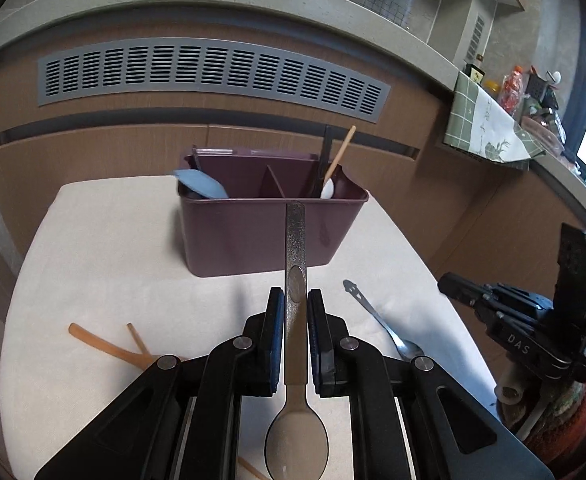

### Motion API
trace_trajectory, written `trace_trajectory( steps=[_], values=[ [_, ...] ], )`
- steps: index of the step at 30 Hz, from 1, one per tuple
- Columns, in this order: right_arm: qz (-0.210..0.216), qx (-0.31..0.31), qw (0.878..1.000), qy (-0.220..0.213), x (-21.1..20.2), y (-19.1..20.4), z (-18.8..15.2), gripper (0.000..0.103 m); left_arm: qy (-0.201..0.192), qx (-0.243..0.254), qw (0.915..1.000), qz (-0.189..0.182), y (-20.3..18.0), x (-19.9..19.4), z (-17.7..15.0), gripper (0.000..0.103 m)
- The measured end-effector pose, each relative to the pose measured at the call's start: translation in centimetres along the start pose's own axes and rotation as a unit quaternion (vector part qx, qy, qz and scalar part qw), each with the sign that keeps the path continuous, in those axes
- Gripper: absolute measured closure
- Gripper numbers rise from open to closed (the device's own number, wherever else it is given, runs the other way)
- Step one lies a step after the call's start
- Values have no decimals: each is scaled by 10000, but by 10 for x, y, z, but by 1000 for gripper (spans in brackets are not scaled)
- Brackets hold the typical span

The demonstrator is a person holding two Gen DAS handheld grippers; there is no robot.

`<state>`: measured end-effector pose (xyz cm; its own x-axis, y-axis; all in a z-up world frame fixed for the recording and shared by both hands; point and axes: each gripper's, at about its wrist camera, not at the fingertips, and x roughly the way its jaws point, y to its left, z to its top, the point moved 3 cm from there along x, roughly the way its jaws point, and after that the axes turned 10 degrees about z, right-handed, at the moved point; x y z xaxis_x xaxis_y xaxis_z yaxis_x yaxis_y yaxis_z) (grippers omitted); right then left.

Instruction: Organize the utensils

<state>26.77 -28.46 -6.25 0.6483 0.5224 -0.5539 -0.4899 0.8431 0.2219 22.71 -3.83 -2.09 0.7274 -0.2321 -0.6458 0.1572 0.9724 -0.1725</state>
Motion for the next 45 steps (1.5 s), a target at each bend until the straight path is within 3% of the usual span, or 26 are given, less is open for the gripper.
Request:
trace_trajectory(
  steps=[2,5,11,21,23,26,30,36,41,45],
  values=[
    [-15,-33,9996,298,5,-5,-9,93,-9,-67,10000,31,6,-3,-4,91],
    [-100,-100,9979,639,2,-13,-38,77,69,-132,9999,-9,17,-4,-12,91],
    [-113,88,9922,1242,2,-16,-93,76,325,-301,9990,-113,22,8,-24,91],
    [-501,-265,9911,1203,34,-4,-75,71,160,-560,9983,-74,32,0,-25,91],
    [-525,-224,9914,1177,38,-6,-71,70,59,-678,9977,-32,35,-2,-25,91],
    [-652,-320,9910,1127,40,-4,-67,77,-336,-901,9954,22,38,-10,-23,91],
    [-841,-635,9926,604,20,5,-43,78,-929,-943,9911,125,37,-25,-17,91],
    [-869,-818,9926,-205,-12,17,6,78,-1032,-984,9896,191,38,-27,-13,91],
    [-773,-732,9932,-474,-17,16,28,78,-1062,-1035,9884,325,42,-25,-13,91],
    [-672,-672,9939,-562,-19,16,34,78,-1171,-1188,9858,202,45,-30,-5,91]
  ],
)
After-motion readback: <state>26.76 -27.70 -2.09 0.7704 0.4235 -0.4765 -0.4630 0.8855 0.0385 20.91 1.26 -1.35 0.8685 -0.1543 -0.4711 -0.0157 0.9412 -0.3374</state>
